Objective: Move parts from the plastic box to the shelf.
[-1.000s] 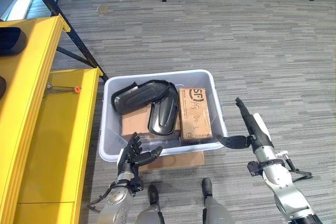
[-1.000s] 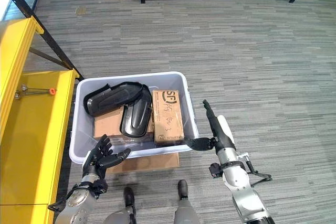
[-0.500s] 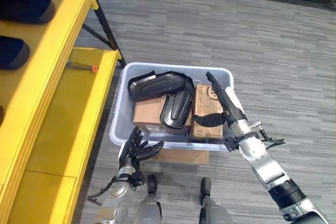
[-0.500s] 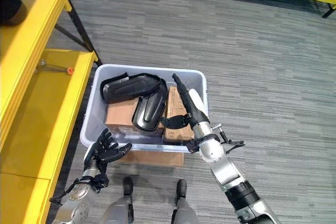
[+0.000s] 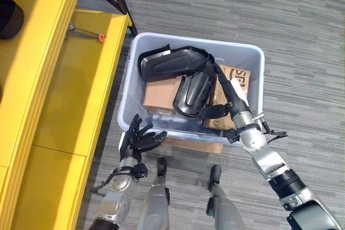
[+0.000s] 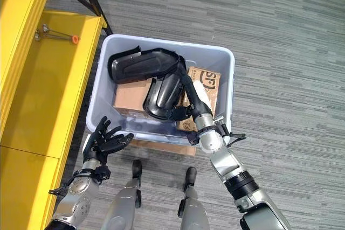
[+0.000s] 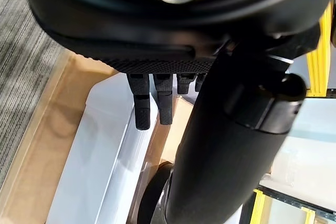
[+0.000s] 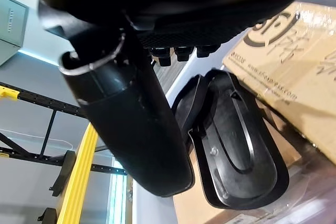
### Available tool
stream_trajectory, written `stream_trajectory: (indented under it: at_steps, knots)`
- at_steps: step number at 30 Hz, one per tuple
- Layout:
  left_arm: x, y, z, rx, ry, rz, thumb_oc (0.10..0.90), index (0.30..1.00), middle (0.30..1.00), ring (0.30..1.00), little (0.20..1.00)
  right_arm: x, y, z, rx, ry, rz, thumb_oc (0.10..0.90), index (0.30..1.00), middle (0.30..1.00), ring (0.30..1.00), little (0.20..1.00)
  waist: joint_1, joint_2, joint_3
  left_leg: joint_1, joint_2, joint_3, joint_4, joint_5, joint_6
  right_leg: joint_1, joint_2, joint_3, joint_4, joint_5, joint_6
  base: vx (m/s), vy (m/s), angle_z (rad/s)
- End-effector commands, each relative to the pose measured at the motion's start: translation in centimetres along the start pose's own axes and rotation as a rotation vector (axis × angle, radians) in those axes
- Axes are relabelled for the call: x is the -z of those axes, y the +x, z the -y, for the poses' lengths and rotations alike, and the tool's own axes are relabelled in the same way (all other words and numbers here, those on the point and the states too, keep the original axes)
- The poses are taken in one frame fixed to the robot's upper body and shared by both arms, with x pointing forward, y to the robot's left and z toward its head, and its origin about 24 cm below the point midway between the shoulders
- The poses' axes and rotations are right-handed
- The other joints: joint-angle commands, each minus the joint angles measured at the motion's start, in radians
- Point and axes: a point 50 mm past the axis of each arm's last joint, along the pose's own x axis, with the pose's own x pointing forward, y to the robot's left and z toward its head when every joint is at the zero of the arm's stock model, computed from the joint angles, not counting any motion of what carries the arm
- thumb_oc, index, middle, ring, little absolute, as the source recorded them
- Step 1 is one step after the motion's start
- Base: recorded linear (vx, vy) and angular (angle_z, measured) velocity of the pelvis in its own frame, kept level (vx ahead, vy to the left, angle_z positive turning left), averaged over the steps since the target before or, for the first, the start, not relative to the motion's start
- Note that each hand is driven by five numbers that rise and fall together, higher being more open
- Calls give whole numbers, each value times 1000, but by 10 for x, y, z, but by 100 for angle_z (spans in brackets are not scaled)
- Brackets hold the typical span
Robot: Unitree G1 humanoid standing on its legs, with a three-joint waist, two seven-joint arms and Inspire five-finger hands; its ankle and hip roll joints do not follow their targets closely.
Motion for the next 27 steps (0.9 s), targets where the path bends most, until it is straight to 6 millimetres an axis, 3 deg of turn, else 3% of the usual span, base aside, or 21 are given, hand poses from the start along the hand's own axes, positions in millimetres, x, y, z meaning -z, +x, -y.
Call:
stream_trajectory:
  at_steps: [1, 11, 27]
  knots:
    - [-20, -4, -7, 4, 40, 99, 900, 1000, 1000, 1000, 1000, -53, 23, 14, 95, 65, 227, 900, 1000, 1000, 1000, 1000, 7, -42, -30, -151, 56, -55, 164, -36, -29, 33, -135, -18, 116, -73, 68, -23, 33, 7]
    - [-25, -2, -7, -18, 27, 123, 900, 1000, 1000, 1000, 1000, -63, 33, 21, 146, 82, 242, 900, 1000, 1000, 1000, 1000, 21, -40, 4, -197, 53, -63, 212, -60, -20, 4, -138, -25, 133, -71, 68, -5, 8, 4]
    - [-27, -1, -5, -43, 12, 129, 900, 1000, 1000, 1000, 1000, -67, 28, 3, 88, 95, 255, 900, 1000, 1000, 1000, 1000, 17, -28, 32, -246, 34, -74, 252, -78, -11, -10, -152, -36, 145, -74, 68, 0, 5, 2]
